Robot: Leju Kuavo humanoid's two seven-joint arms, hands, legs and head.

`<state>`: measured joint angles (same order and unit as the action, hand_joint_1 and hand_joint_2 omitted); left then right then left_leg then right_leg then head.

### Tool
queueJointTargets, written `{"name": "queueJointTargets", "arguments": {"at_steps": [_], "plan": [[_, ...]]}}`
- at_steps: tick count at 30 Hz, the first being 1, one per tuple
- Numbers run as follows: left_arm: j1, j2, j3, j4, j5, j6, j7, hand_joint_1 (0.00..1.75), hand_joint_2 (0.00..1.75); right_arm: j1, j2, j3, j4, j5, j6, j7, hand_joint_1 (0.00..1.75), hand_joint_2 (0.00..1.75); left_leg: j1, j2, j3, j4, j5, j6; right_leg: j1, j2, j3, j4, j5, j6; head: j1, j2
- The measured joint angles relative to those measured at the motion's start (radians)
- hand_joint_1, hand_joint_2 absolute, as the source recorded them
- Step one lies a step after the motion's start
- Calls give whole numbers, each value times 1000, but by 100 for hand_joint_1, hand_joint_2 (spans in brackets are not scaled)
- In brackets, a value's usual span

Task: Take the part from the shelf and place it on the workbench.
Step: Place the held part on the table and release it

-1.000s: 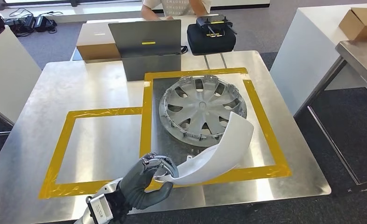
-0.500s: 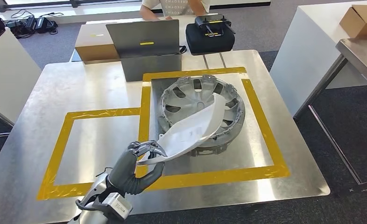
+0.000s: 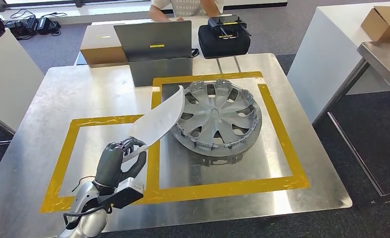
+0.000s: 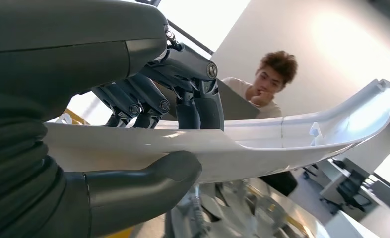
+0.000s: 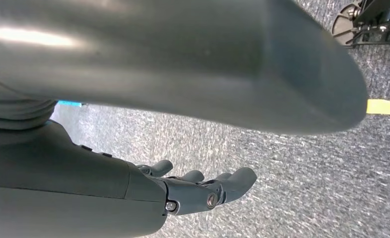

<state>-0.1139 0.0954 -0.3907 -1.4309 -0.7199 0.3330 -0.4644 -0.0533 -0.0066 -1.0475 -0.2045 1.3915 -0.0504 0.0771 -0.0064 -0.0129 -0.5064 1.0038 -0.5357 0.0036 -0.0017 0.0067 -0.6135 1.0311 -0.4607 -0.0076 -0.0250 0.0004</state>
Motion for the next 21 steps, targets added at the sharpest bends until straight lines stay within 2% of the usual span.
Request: {"name": "queueJointTargets", "arguments": {"at_steps": [10, 21], "plan": [[21, 0, 146, 141, -12, 89, -15, 175, 175, 2, 8, 0, 0, -9, -3, 10, 0, 0, 0, 0, 0, 0, 0, 0, 0, 0, 0, 0, 0, 0, 0, 0], [28, 0, 183, 190, -10, 93, -18, 175, 175, 2, 10, 0, 0, -8, -3, 12, 0, 0, 0, 0, 0, 0, 0, 0, 0, 0, 0, 0, 0, 0, 0, 0]]}}
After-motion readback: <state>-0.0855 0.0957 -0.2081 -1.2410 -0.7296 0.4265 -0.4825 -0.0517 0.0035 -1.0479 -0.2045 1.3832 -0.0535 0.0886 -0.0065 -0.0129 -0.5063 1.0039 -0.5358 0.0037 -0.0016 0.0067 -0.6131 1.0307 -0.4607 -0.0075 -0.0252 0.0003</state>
